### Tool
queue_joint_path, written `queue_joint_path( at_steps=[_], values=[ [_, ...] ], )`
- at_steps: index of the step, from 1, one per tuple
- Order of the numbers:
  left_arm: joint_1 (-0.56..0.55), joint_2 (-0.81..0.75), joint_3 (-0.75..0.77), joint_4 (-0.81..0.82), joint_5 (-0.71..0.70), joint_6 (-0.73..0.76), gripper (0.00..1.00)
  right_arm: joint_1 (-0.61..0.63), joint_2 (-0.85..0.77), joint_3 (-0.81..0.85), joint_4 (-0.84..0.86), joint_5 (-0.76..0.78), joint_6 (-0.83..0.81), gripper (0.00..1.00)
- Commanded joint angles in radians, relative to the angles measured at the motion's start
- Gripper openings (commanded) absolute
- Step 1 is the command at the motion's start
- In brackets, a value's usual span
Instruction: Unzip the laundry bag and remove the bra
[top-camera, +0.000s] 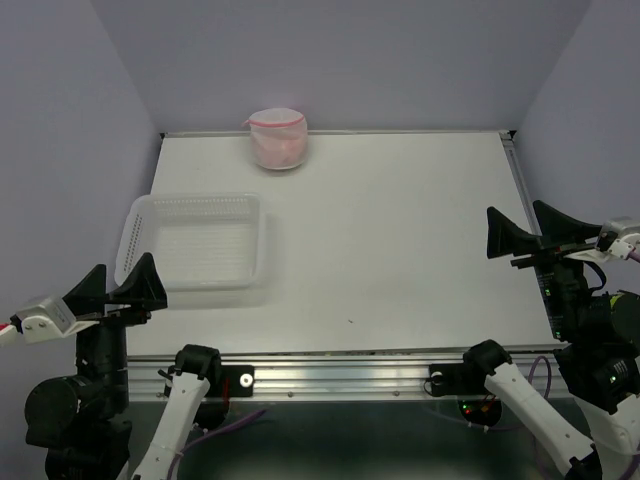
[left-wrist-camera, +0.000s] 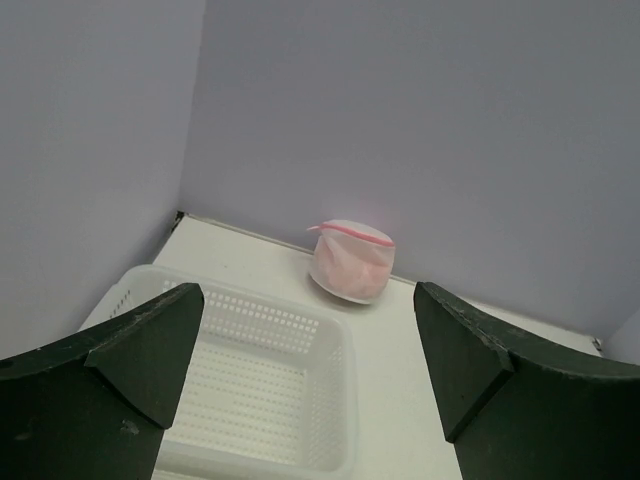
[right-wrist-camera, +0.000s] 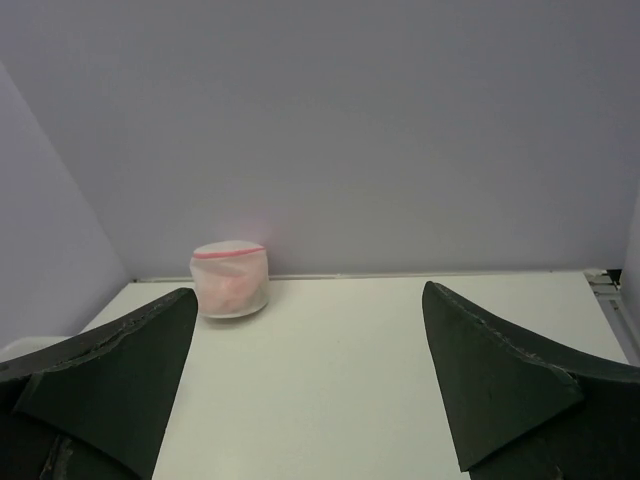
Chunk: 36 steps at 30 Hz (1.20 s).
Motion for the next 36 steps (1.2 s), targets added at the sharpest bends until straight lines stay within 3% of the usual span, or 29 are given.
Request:
queue_joint_path(
  at_steps=[1, 6, 10, 17, 25, 36],
  values=[
    [-0.004, 0.05, -0.023, 0.033, 0.007, -0.008, 0.99, 0.006, -0.003, -0.007, 0.052, 0.014, 0.01, 1.0],
    [-0.002, 0.116, -0.053, 0.045, 0.036, -0.042, 0.99, 0.006, 0.009, -0.027, 0.055, -0.024, 0.029, 1.0],
    [-0.002, 0.269, -0.102, 0.082, 0.093, -0.095, 0.99, 0.006, 0.019, -0.048, 0.056, -0.054, 0.044, 1.0],
    [-0.002, 0.602, -0.15, 0.41, 0.157, -0.227, 0.99, 0.006, 0.014, -0.065, 0.056, -0.097, 0.069, 1.0],
    [-0.004, 1.068, -0.011, 0.757, 0.087, -0.401, 0.99, 0.006, 0.011, -0.091, 0.05, -0.149, 0.092, 1.0],
    [-0.004, 1.55, 0.302, 0.848, -0.028, -0.516, 0.99, 0.006, 0.065, -0.068, -0.011, -0.242, 0.118, 1.0]
  ],
)
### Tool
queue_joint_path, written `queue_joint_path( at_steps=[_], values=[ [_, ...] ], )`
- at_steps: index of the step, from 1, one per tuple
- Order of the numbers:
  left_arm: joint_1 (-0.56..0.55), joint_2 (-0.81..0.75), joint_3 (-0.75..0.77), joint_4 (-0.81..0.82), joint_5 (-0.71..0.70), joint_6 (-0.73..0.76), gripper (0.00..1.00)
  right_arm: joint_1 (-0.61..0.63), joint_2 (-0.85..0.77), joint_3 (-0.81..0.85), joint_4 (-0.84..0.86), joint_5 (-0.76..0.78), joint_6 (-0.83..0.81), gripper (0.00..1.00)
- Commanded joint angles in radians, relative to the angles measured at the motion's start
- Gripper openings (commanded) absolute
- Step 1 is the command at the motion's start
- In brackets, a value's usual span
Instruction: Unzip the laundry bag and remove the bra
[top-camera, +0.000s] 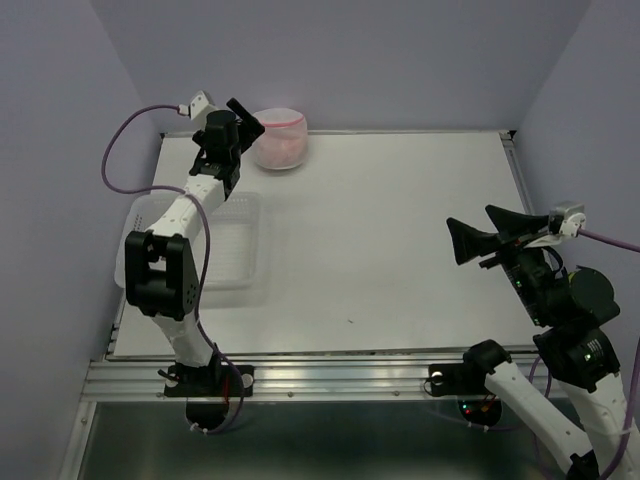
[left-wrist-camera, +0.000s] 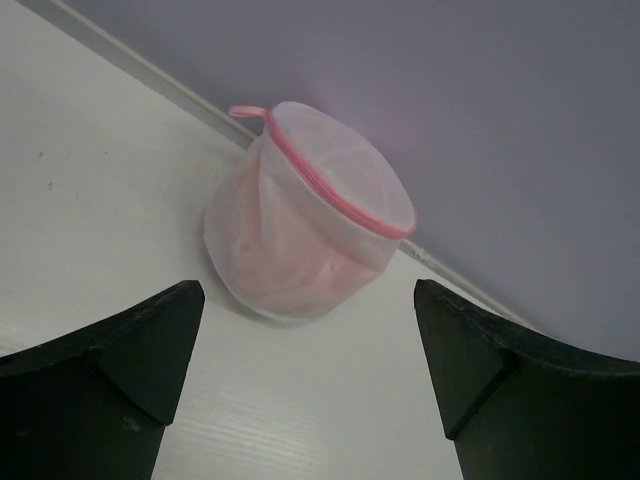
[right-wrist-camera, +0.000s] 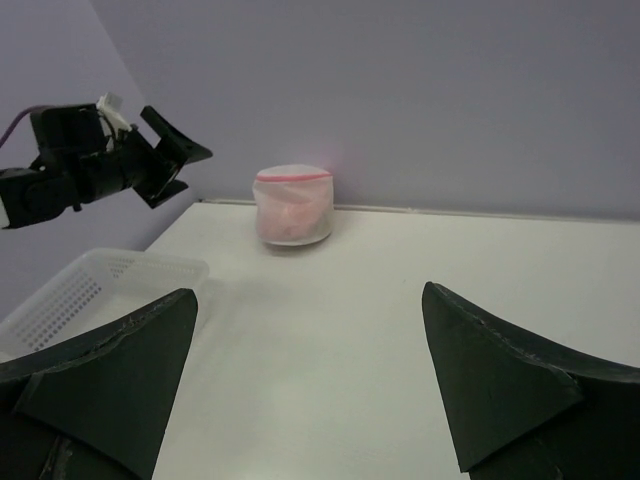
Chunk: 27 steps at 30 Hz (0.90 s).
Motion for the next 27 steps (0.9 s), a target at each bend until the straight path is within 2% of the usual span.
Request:
queue_joint_path(
  at_steps=[1, 9, 15, 20, 22, 25, 26, 27],
  values=[
    [-0.003, 0.122, 0.144, 0.083, -0.049, -0.058, 0.99, 0.006, 0.04, 0.03, -0.019, -0.07, 0.027, 1.0],
    [-0.008, 0.365, 0.389, 0.076, -0.059, -0.065, 0.99, 0.006, 0.01, -0.008, -0.005, -0.25, 0.047, 1.0],
    [-0.007, 0.523, 0.55, 0.019, -0.055, -0.069, 0.99, 0.006, -0.004, -0.034, 0.033, -0.25, 0.04, 1.0],
    [-0.008, 0.613, 0.622, 0.016, -0.062, -0.072, 0.96, 0.006, -0.013, -0.065, 0.033, -0.253, 0.052, 1.0],
    [-0.008, 0.646, 0.639, 0.016, -0.064, -0.072, 0.86, 0.006, -0.02, -0.082, 0.035, -0.25, 0.053, 1.0],
    [-0.008, 0.669, 0.649, 0.031, -0.04, -0.063, 0.54, 0.006, -0.013, -0.084, 0.035, -0.248, 0.056, 1.0],
    [-0.007, 0.67, 0.646, 0.036, -0.03, -0.057, 0.34, 0.006, -0.01, -0.084, 0.039, -0.248, 0.055, 1.0],
    [-0.008, 0.669, 0.635, 0.04, -0.024, -0.051, 0.23, 0.006, -0.009, -0.084, 0.041, -0.25, 0.055, 1.0]
  ],
)
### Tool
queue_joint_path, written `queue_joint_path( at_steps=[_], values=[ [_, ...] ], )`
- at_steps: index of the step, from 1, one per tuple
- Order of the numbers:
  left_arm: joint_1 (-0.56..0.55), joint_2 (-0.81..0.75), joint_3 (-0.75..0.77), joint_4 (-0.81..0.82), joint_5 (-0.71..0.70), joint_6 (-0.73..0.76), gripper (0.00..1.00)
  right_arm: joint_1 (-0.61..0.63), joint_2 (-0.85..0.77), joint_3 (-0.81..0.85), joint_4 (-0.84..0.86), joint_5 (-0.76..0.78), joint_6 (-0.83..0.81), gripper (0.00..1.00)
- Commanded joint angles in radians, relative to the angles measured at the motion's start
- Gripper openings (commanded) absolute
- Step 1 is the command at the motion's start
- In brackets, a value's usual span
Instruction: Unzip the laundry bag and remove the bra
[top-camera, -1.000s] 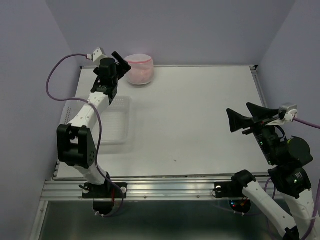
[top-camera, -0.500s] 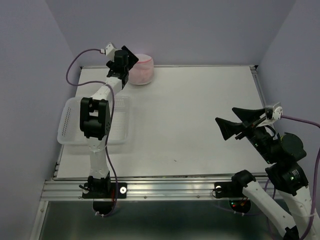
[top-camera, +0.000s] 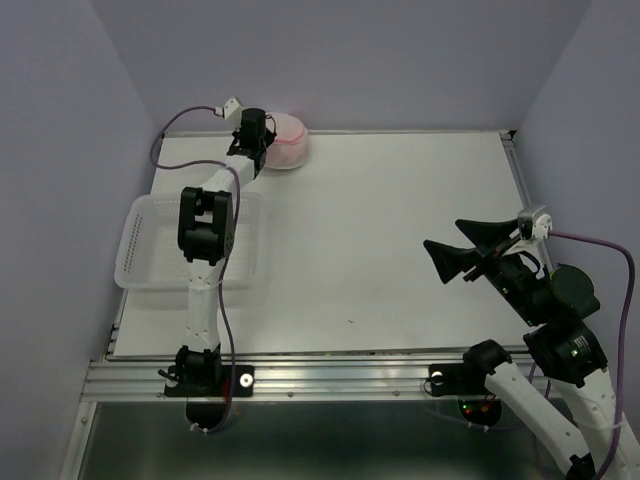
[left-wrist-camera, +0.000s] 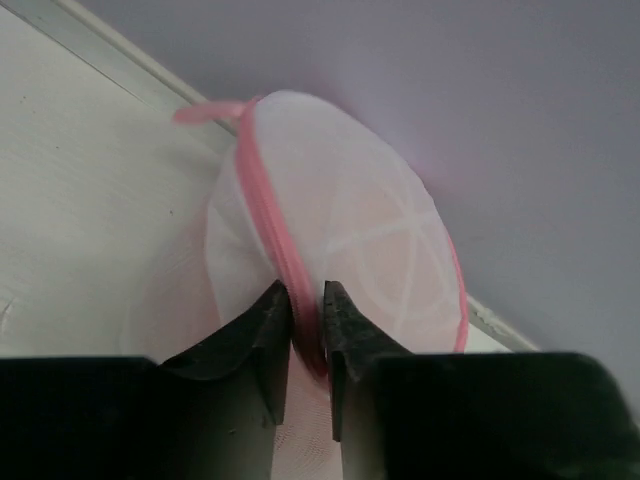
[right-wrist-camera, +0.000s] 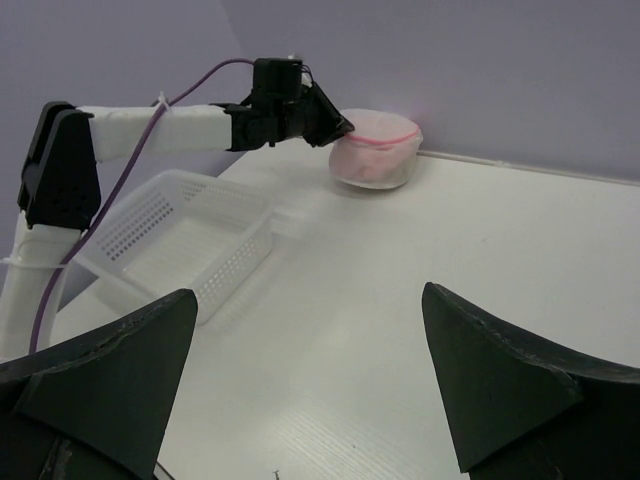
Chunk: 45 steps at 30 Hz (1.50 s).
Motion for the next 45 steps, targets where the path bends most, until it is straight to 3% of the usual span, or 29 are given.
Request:
queue_joint_path(
  at_steps=[1, 2, 3, 10, 18, 21, 24, 27, 29, 31, 32, 36, 37, 39, 43, 45],
  values=[
    [-0.003, -0.03, 0.037, 0.045, 0.012, 0.031, 0.11, 0.006, 0.001, 0.004, 0.048, -0.016, 0.005, 1.0],
    [-0.003, -0.046, 0.015, 0.078, 0.034, 0.045, 0.01, 0.006, 0.001, 0.004, 0.049, -0.019, 0.003, 1.0],
    [-0.01, -0.085, -0.035, 0.098, 0.049, 0.053, 0.0, 0.006, 0.003, 0.004, 0.049, -0.02, 0.003, 1.0],
    [-0.092, -0.355, -0.325, 0.235, 0.236, 0.105, 0.0, 0.006, 0.015, -0.025, 0.048, -0.037, 0.034, 1.0],
    [-0.353, -0.659, -0.736, 0.379, 0.26, 0.022, 0.0, 0.006, -0.011, -0.047, 0.04, -0.042, 0.063, 1.0],
    [-0.481, -0.77, -0.967, 0.464, 0.156, -0.048, 0.0, 0.006, -0.025, -0.061, 0.034, -0.02, 0.087, 1.0],
    [-0.581, -0.865, -1.087, 0.517, -0.002, -0.134, 0.0, 0.006, -0.045, -0.08, 0.028, -0.04, 0.087, 1.0],
    [-0.729, -0.943, -1.291, 0.595, -0.189, -0.261, 0.0, 0.006, -0.05, -0.11, 0.026, -0.023, 0.106, 1.0],
    [-0.84, -0.98, -1.35, 0.626, -0.297, -0.306, 0.0, 0.006, -0.046, -0.12, 0.025, -0.025, 0.113, 1.0],
    [-0.915, -1.009, -1.413, 0.628, -0.387, -0.361, 0.1, 0.006, -0.036, -0.137, 0.023, -0.019, 0.136, 1.0],
    [-0.982, -1.02, -1.431, 0.622, -0.408, -0.369, 0.3, 0.006, -0.031, -0.145, 0.02, -0.011, 0.155, 1.0],
    [-1.06, -1.101, -1.465, 0.496, -0.394, -0.406, 0.79, 0.006, -0.002, -0.166, -0.017, 0.017, 0.195, 1.0],
    [-1.063, -1.147, -1.444, 0.432, -0.385, -0.412, 0.85, 0.006, 0.007, -0.169, -0.026, 0.021, 0.205, 1.0],
    [-1.066, -1.224, -1.41, 0.272, -0.376, -0.401, 0.94, 0.006, 0.036, -0.174, -0.059, 0.049, 0.251, 1.0],
    [-1.063, -1.352, -1.314, -0.004, -0.438, -0.32, 0.97, 0.006, 0.069, -0.197, -0.08, 0.064, 0.297, 1.0],
    [-1.016, -1.411, -1.248, -0.113, -0.466, -0.207, 0.98, 0.006, 0.072, -0.212, -0.081, 0.063, 0.305, 1.0]
  ],
)
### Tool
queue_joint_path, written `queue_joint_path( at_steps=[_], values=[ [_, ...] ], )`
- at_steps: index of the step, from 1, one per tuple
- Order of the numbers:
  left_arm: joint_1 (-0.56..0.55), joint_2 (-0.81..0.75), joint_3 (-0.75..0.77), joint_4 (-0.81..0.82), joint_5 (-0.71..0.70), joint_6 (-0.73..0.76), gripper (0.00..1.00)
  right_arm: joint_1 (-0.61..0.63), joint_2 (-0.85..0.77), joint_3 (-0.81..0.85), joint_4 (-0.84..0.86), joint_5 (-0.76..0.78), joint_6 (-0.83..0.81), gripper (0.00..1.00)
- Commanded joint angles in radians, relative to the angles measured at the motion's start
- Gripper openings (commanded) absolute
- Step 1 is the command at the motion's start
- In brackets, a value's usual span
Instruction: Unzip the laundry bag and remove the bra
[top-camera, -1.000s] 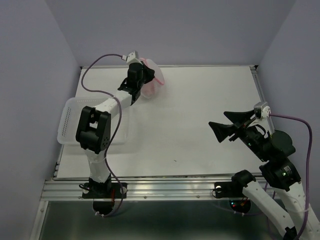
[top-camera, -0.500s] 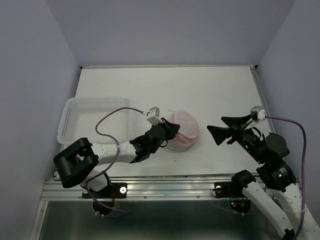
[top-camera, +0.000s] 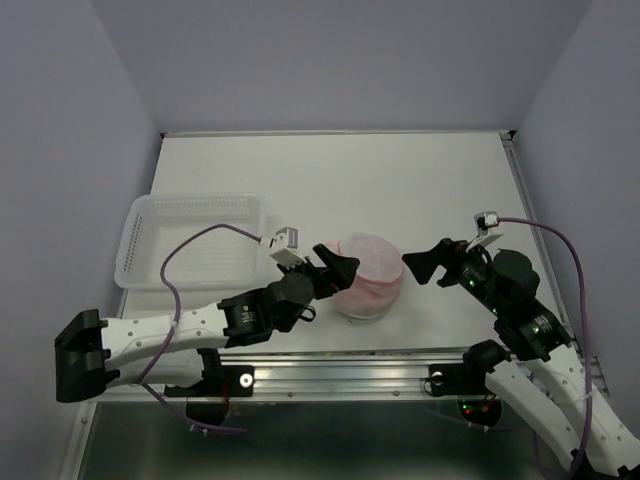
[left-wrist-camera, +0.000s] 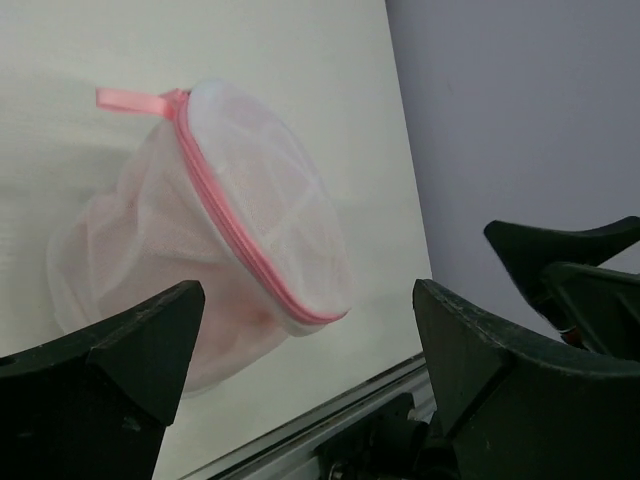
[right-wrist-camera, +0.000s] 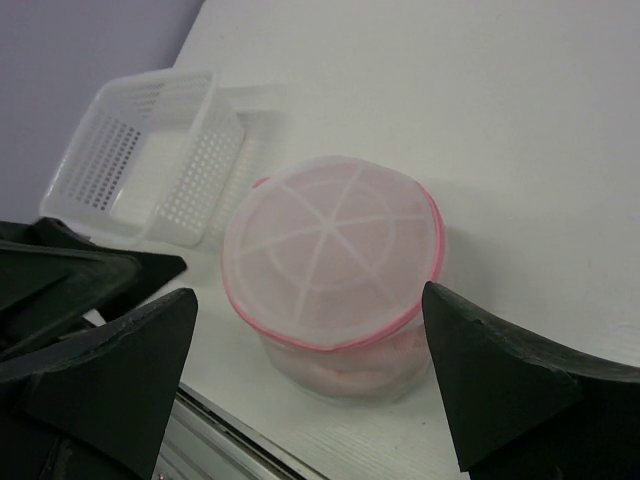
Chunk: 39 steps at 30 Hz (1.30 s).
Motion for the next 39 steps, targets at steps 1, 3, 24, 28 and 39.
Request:
queue_joint_path(
  at_steps=[1, 3, 24, 28, 39],
  values=[
    [0.049, -0.113, 0.14, -0.281, -0.098, 0.19, 0.98, 0.006, 0.004, -0.025, -0.014, 0.023, 0.052, 1.0],
    [0.171, -0.168, 0.205, -0.314, -0.005, 0.315, 0.95, 0.006, 0.004, -0.034, -0.012, 0.023, 0.055, 1.0],
    [0.641, 0.537, 0.724, -0.413, 1.051, 0.739, 0.94, 0.006, -0.034, 0.001, -0.05, 0.023, 0.008, 1.0],
    [0.635, 0.642, 0.781, -0.462, 1.129, 0.799, 0.93, 0.006, -0.045, 0.001, -0.06, 0.033, 0.006, 1.0],
    [0.584, 0.733, 0.713, -0.453, 1.197, 0.851, 0.85, 0.006, -0.056, -0.014, -0.061, 0.043, 0.002, 1.0]
  ],
)
